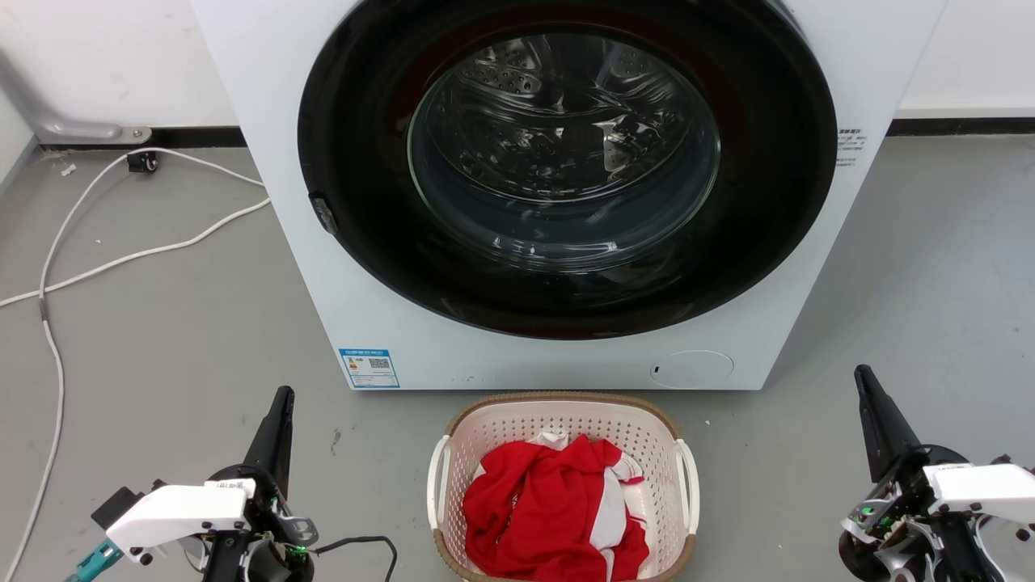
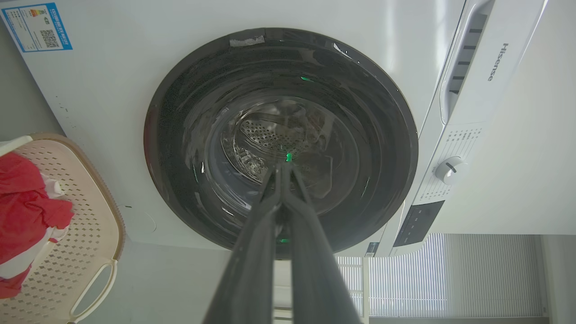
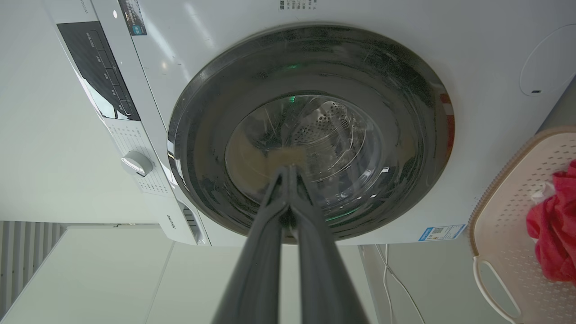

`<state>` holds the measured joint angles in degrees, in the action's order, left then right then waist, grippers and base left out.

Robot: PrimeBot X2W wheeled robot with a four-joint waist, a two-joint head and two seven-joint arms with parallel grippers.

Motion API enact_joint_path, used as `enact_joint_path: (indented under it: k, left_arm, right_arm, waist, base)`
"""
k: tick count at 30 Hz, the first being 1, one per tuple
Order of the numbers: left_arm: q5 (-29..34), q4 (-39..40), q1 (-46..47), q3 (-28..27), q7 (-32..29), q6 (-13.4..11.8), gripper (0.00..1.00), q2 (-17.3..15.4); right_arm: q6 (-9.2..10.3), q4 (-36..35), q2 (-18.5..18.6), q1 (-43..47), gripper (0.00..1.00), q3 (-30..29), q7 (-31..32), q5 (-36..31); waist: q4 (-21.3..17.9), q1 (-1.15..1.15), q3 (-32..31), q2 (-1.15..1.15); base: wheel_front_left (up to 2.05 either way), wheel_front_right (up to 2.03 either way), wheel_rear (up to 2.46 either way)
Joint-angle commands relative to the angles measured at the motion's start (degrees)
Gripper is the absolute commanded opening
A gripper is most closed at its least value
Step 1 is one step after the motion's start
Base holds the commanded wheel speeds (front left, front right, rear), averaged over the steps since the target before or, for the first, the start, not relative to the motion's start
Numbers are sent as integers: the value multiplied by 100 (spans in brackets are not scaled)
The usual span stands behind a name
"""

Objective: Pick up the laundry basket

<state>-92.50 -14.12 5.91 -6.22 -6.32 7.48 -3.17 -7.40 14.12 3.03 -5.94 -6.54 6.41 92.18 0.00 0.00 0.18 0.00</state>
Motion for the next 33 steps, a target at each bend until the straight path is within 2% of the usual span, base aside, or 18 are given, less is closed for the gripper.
enact_joint_path:
  k: [1,30,31,33]
  left_arm:
    - [18,-6,63,-20,-8,2,0,8]
    - [29,-7,64,-32,-18,2,0,14]
    - [7,2,1,-10,-6,0,100,11]
    - [10,-44,-27,21,13,0,100,20]
  right_arm:
    - [-17,8,-25,-65,0,-6,12,-20]
    - [-17,8,-25,-65,0,-7,13,-22]
    - [0,-2,-1,0,100,0,-2,0]
    - [0,31,-1,40,100,18,-16,-1]
  waist:
    - [0,0,0,0]
    - [0,0,0,0]
    - [0,0,0,0]
    - [0,0,0,0]
  base:
    - [0,0,0]
    - [0,0,0]
    - [0,0,0]
    - [0,0,0]
